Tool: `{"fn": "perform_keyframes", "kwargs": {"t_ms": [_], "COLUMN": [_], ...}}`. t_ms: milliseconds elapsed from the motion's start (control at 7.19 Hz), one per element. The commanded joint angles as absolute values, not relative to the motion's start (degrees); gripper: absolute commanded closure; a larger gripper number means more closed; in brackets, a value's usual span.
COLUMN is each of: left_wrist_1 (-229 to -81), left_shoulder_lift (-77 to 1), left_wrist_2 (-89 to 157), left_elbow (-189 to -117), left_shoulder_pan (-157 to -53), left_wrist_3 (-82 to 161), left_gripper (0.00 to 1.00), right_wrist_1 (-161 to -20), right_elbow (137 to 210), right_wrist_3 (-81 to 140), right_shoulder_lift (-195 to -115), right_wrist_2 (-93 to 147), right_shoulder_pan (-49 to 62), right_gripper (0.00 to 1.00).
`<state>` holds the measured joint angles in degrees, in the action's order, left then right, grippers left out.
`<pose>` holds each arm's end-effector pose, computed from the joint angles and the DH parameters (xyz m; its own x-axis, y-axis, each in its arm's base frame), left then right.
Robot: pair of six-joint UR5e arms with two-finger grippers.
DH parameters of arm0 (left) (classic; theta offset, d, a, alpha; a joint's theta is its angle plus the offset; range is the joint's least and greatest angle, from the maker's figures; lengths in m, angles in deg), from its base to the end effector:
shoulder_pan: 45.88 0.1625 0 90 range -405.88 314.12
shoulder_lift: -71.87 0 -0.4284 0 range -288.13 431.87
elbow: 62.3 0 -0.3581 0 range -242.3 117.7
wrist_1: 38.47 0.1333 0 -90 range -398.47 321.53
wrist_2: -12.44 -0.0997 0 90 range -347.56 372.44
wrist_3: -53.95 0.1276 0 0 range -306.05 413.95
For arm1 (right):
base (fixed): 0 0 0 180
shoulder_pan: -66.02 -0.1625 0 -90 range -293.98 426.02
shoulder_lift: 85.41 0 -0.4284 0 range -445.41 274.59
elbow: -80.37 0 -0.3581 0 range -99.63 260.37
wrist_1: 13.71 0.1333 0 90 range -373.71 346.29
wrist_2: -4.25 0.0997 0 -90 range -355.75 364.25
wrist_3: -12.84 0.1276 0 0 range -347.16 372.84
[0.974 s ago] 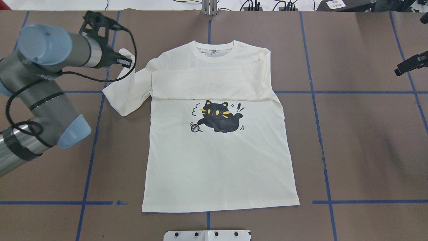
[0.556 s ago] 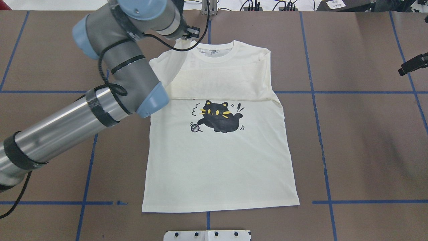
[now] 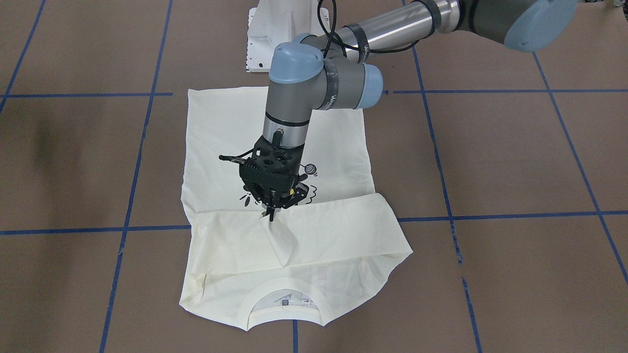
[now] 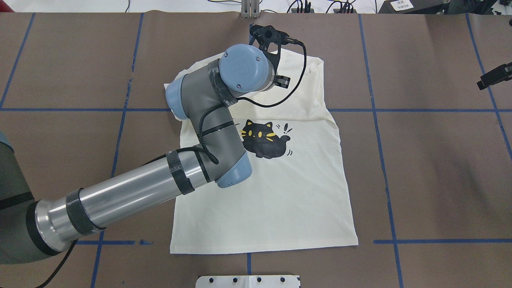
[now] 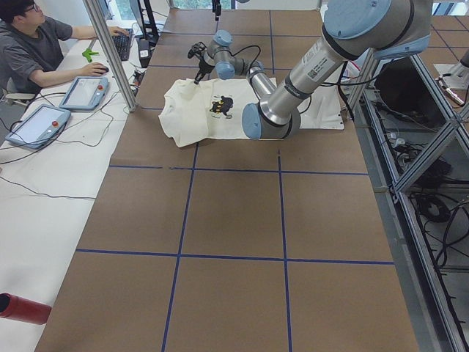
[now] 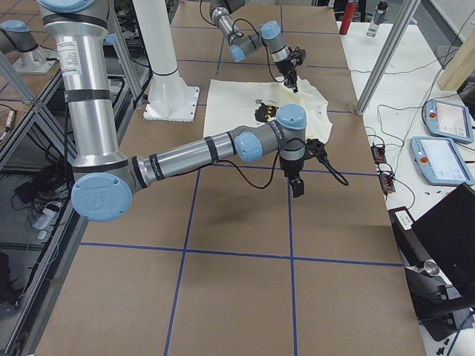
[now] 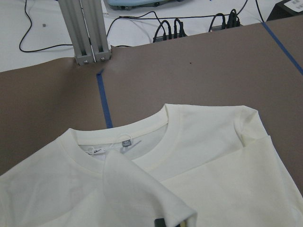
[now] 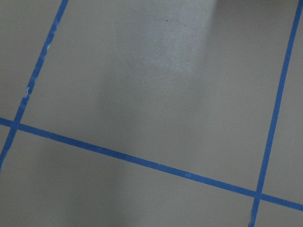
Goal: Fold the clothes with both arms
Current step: 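Lay the sleeve near the opposite shoulder and open the left gripper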
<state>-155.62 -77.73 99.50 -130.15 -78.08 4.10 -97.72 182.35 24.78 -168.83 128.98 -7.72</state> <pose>0.6123 -0.5509 0.1261 0.6459 0.3543 -0.6763 0.2027 0.7745 0.5993 -0.0882 -0.5189 0.5281 0.7598 -0.2668 0.5930 0.0997 0.9489 0.2993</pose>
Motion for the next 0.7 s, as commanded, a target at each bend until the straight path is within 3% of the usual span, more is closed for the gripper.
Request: {"fn": "perform_keyframes", "kwargs": {"t_ms": [0,278,417,556], "left_wrist_1": [-163.42,-163.8,-163.89,-167.46], "left_shoulder_lift": [-81.48,-83.6,-84.3,-83.79], "left_wrist_2": [98.13,96.46,96.46,96.46], "left_elbow": [-122.71,-120.75,-120.75,-120.75], "left_shoulder_pan": [-76.12,-74.71,-74.09,-73.91], "left_wrist_3": [6.4,6.31,6.31,5.62], "left_gripper": [1.0,1.0,0.71,0.01], "right_wrist_1": [-97.65,-97.65,-97.65,-97.65], "right_elbow": [182.59,182.59,182.5,182.41], "right_wrist_3": [24.88,24.97,25.49,25.58], "right_shoulder_lift": [-168.82,-168.73,-168.55,-168.29], "right_wrist_2": [128.96,128.96,128.96,128.88], "right_shoulder_pan": [-7.72,-7.72,-7.72,-7.72], "right_gripper": [0.0,0.0,0.0,0.0]}}
